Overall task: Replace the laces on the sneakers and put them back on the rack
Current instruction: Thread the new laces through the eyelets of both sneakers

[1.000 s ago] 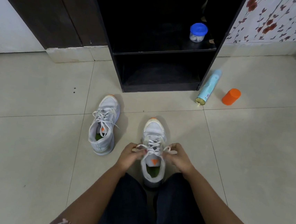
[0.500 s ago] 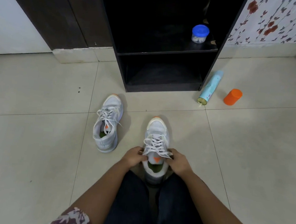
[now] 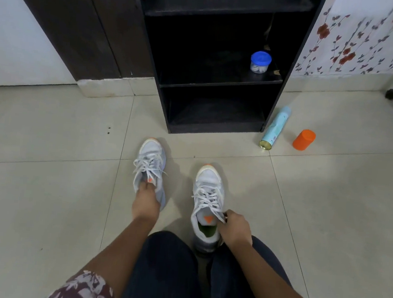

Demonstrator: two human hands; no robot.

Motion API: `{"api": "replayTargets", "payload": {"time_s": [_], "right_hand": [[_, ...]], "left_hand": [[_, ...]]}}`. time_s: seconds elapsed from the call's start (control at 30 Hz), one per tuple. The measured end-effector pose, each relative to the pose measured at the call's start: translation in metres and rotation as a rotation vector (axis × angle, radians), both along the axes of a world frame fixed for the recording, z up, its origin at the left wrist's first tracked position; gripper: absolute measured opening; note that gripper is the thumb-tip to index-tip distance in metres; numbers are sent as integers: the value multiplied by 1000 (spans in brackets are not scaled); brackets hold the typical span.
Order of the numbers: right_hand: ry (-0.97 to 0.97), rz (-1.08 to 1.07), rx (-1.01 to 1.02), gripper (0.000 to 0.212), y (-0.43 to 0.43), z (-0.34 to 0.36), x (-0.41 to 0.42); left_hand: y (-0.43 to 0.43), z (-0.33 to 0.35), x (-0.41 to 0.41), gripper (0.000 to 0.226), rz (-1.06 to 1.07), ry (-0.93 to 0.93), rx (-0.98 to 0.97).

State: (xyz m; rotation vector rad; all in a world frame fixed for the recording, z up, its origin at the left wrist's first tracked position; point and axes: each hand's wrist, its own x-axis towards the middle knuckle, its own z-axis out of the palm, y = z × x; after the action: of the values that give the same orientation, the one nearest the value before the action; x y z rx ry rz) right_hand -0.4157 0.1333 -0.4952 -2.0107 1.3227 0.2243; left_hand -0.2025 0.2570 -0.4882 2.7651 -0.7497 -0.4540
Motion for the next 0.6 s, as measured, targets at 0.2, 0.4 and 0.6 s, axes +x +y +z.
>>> {"api": "replayTargets", "payload": {"time_s": [0.2,0.4,0.6], "right_hand": [[-19,-72,-127,25,-15,7,11],[-20,-124,-155,20,-38,10,10],[-29,-94,-44,66,-24,19,7]], "left_hand": [[-3,-5,-52,39,-225,-48,48],[-11,-6,-94,42,-379,-28,50],[-5,-6,-86,67,-138,176,-146]]}}
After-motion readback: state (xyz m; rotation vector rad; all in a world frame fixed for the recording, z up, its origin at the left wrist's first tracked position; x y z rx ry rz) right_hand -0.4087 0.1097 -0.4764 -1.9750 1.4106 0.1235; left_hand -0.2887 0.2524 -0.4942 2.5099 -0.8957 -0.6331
